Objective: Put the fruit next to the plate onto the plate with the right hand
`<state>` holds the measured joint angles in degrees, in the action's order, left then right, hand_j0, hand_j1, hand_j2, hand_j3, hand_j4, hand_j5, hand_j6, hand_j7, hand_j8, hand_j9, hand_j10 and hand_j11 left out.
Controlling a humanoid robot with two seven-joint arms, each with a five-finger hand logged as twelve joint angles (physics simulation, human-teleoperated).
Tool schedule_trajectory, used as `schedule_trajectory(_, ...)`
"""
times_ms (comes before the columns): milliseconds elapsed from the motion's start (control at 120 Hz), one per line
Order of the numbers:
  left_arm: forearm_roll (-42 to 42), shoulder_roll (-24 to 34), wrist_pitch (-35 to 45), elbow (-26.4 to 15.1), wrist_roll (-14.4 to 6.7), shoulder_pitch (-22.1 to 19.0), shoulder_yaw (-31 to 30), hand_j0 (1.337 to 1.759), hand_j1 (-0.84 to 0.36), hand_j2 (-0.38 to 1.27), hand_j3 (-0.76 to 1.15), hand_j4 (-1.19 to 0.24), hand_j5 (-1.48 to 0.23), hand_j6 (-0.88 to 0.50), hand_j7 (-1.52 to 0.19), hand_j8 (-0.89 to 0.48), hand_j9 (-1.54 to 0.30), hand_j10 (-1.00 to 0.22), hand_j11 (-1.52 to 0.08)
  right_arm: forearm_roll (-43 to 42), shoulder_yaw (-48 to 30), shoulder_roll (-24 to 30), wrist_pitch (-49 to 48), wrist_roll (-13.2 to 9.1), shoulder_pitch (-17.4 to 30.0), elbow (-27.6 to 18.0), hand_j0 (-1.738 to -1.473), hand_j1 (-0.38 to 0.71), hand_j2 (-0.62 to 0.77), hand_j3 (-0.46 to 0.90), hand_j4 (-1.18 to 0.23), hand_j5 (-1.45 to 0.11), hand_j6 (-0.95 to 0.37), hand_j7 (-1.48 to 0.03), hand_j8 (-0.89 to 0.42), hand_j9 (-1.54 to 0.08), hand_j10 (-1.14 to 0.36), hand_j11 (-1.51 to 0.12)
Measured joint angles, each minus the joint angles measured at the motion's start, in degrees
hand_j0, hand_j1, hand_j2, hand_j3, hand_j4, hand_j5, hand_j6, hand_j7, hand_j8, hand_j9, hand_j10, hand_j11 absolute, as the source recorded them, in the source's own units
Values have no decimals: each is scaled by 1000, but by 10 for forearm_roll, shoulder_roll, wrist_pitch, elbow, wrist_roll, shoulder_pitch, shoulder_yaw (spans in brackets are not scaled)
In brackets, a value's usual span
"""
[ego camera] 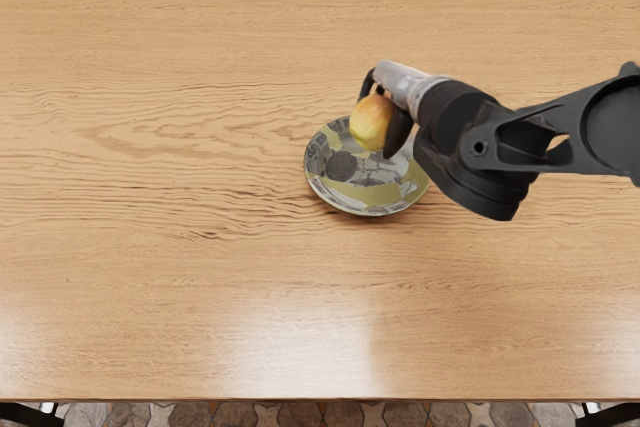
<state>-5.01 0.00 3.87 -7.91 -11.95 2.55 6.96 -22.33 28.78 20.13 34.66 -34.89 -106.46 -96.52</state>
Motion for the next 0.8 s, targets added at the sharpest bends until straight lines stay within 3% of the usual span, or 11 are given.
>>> schedule_trajectory(192, 0, 0, 0, 0, 0, 0, 0, 1658, 349, 1, 0, 0, 0, -1, 0, -1, 0, 0, 0, -1, -9, -33, -1, -1, 9, 12, -1646, 233, 227, 0, -372, -1210, -280, -1112, -382, -1200, -806, -1213)
schedule_trajectory(258, 0, 0, 0, 0, 0, 0, 0, 1658, 349, 1, 0, 0, 0, -1, 0, -1, 0, 0, 0, -4, -10, -41, -1, -1, 20, 21, -1644, 242, 207, 0, -361, -1211, -275, -1118, -389, -1204, -812, -1216)
schedule_trajectory(283, 0, 0, 0, 0, 0, 0, 0, 1658, 349, 1, 0, 0, 0, -1, 0, -1, 0, 0, 0, -5, -10, -43, 0, -1, 24, 24, -1645, 265, 287, 1, -360, -1210, -267, -1120, -386, -1204, -814, -1216)
schedule_trajectory(542, 0, 0, 0, 0, 0, 0, 0, 1658, 349, 1, 0, 0, 0, -1, 0, -1, 0, 0, 0, -21, -10, -50, 0, -2, 68, 62, -1641, 259, 223, 0, -343, -1216, -253, -1130, -393, -1208, -826, -1218)
schedule_trajectory(800, 0, 0, 0, 0, 0, 0, 0, 1658, 349, 1, 0, 0, 0, -1, 0, -1, 0, 0, 0, -41, -10, -54, 0, -2, 127, 150, -1640, 252, 218, 0, -348, -1219, -256, -1133, -402, -1204, -833, -1212)
